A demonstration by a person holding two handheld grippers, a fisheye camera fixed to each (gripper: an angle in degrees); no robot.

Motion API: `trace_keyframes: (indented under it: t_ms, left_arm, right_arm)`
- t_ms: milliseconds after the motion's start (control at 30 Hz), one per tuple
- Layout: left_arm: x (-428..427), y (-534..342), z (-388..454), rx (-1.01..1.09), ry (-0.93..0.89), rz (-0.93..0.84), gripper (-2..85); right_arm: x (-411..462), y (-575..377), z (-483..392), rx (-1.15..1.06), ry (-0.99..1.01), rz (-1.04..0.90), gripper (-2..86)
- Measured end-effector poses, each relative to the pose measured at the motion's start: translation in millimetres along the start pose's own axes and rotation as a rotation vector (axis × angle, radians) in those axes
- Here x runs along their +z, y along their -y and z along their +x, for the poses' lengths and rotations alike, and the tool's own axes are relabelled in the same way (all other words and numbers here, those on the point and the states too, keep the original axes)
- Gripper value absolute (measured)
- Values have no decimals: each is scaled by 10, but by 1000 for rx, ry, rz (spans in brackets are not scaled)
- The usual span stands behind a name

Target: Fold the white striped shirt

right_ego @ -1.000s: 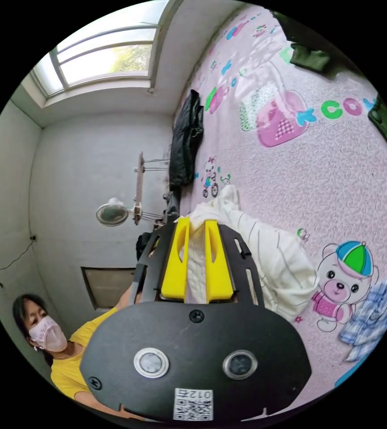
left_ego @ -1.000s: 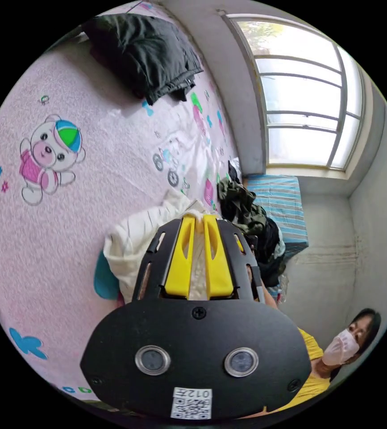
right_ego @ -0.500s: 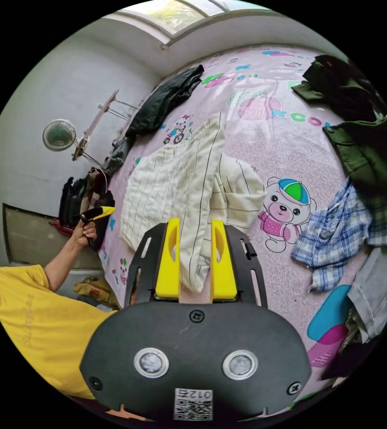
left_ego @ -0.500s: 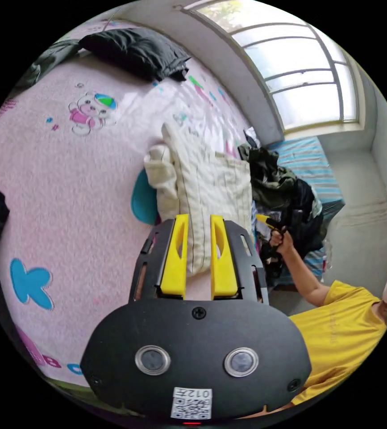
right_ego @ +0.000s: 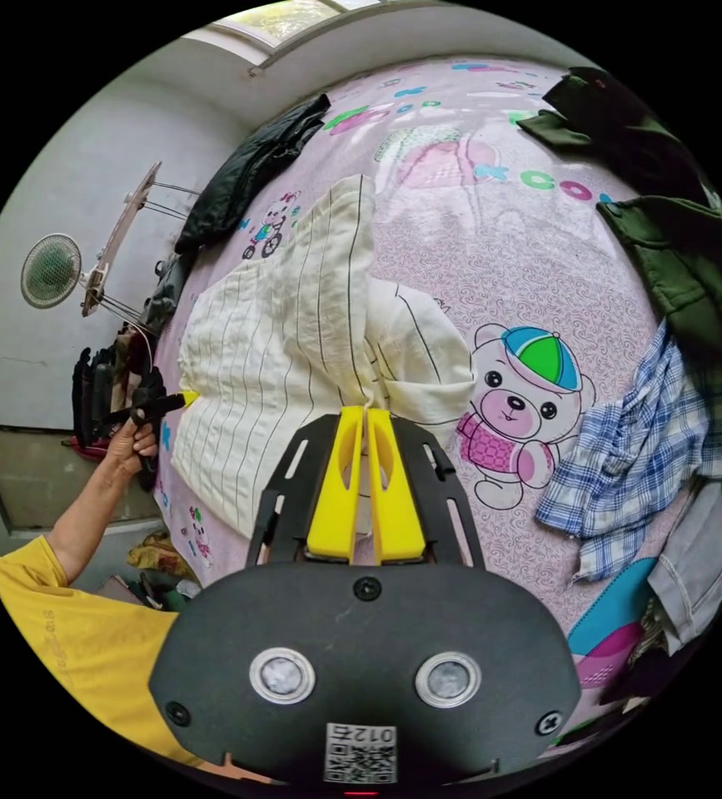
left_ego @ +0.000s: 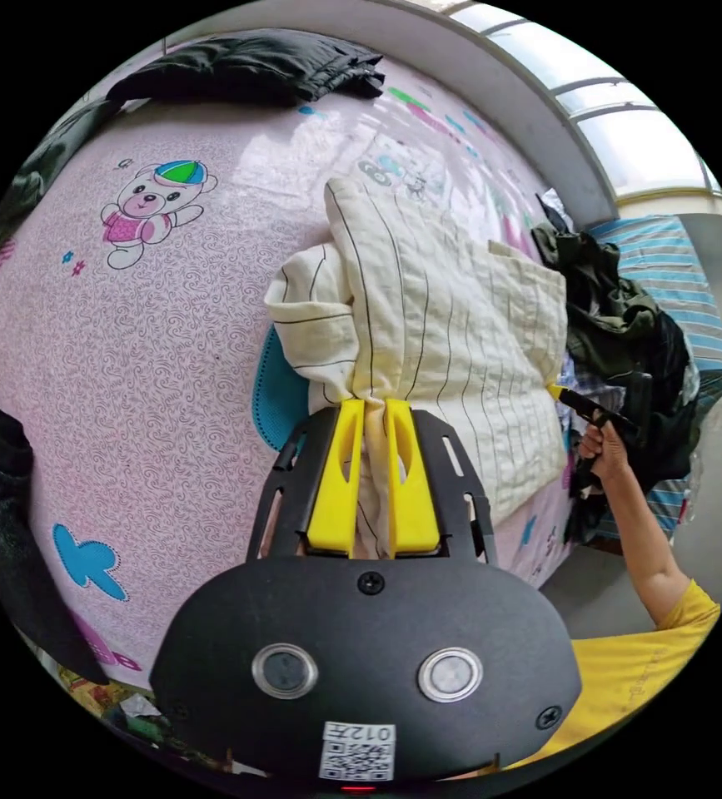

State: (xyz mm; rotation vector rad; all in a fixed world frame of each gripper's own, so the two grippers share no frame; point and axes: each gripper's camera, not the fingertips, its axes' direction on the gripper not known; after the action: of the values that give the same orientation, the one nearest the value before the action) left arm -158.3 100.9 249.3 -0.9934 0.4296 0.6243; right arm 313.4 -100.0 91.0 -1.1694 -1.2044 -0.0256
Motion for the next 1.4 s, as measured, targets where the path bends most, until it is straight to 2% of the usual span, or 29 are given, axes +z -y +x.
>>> trace_keyframes:
  t_ms: [133,233,300,367,500,600,700,867,1000,1067,1167,1300,1400]
  left_arm:
    - [-39,-24,47,-24,-43,15,37]
    - [-262,-174,34,-23,-121,99,24]
    - [-522,-379,110,44,-92,194,16]
    - [-633,-522,245,121,-38,204,12]
    - [-489,-750,614,265,51,101,12]
    - [-221,-793,724,245,153,14,15]
    - [-39,-784,670,193,149,-21,12]
    - [61,-764,588,173,103,-59,8]
    - [-68,-868,511,128,74,14,4]
    - [-212,-949,485,118,87,94,4]
    - [-313,-994,524,171,118,173,3]
    - [-77,-795,708,301,163,131,3]
    - [193,-637,742,339,229,57,2]
  right_arm:
    - [16,12,-219,-9,-24,0,15]
    - [-132,-84,-376,-24,-37,40,22]
    - [-265,-215,-535,-82,-89,89,26]
    - [-349,-418,-804,-185,-149,106,35]
    - [-186,-629,-1140,-267,-220,37,61]
    - [27,-681,-1257,-255,-269,-9,54]
    - [180,-688,-1250,-237,-310,-48,22]
    - [274,-753,-1181,-186,-226,-46,12]
    - [222,-829,-1259,-193,-266,-32,9]
    - [113,-904,-1358,-225,-367,39,5]
    - [77,-904,-1508,-313,-372,102,2]
    - [253,-780,-1598,-398,-349,92,1]
    - [485,-689,-1504,-394,-414,23,0]
